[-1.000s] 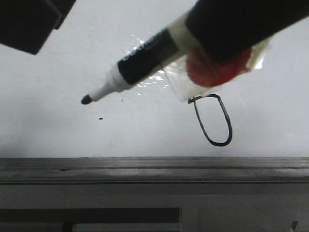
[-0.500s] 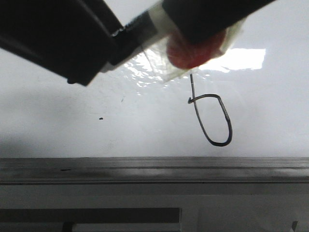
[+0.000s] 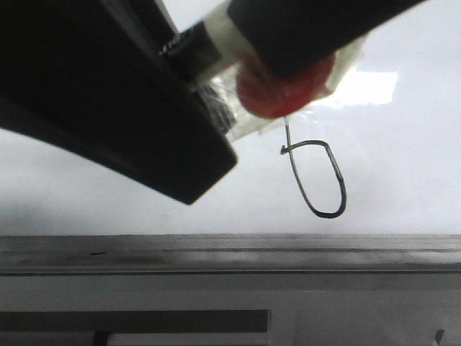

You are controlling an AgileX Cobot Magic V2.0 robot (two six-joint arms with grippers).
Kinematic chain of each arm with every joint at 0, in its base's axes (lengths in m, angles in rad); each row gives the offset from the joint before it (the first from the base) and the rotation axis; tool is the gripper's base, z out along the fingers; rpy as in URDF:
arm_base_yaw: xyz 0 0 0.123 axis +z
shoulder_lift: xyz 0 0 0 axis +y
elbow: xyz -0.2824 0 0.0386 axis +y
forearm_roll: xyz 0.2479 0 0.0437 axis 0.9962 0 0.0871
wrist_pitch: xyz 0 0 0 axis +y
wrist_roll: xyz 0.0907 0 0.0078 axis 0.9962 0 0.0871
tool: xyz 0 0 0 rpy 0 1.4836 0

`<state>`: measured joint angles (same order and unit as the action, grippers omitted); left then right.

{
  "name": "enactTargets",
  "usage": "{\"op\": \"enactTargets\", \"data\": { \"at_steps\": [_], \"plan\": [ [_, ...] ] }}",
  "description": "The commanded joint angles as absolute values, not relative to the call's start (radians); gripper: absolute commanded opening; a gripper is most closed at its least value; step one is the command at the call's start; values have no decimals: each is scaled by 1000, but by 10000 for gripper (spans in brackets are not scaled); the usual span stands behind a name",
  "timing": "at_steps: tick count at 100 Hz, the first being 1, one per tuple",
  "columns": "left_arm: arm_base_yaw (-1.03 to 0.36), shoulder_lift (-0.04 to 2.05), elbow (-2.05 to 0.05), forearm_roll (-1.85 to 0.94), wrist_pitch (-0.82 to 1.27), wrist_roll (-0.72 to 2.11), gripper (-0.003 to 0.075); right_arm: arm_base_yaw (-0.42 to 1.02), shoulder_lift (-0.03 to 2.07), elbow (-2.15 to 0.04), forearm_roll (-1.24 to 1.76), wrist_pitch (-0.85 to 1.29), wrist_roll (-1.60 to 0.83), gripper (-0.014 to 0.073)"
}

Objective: Write number 6 on whiteboard

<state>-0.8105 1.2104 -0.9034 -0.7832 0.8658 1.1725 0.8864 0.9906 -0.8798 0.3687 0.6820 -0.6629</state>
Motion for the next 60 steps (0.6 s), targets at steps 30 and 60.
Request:
{"op": "enactTargets", "data": {
  "at_steps": [30, 60],
  "plan": [
    [-818, 1192, -938, -841, 836, 1173, -19, 888, 986, -914, 402, 666, -673, -64],
    [-818, 1192, -938, -841, 836, 1173, -19, 888, 986, -914, 412, 673, -673, -63]
  ]
}}
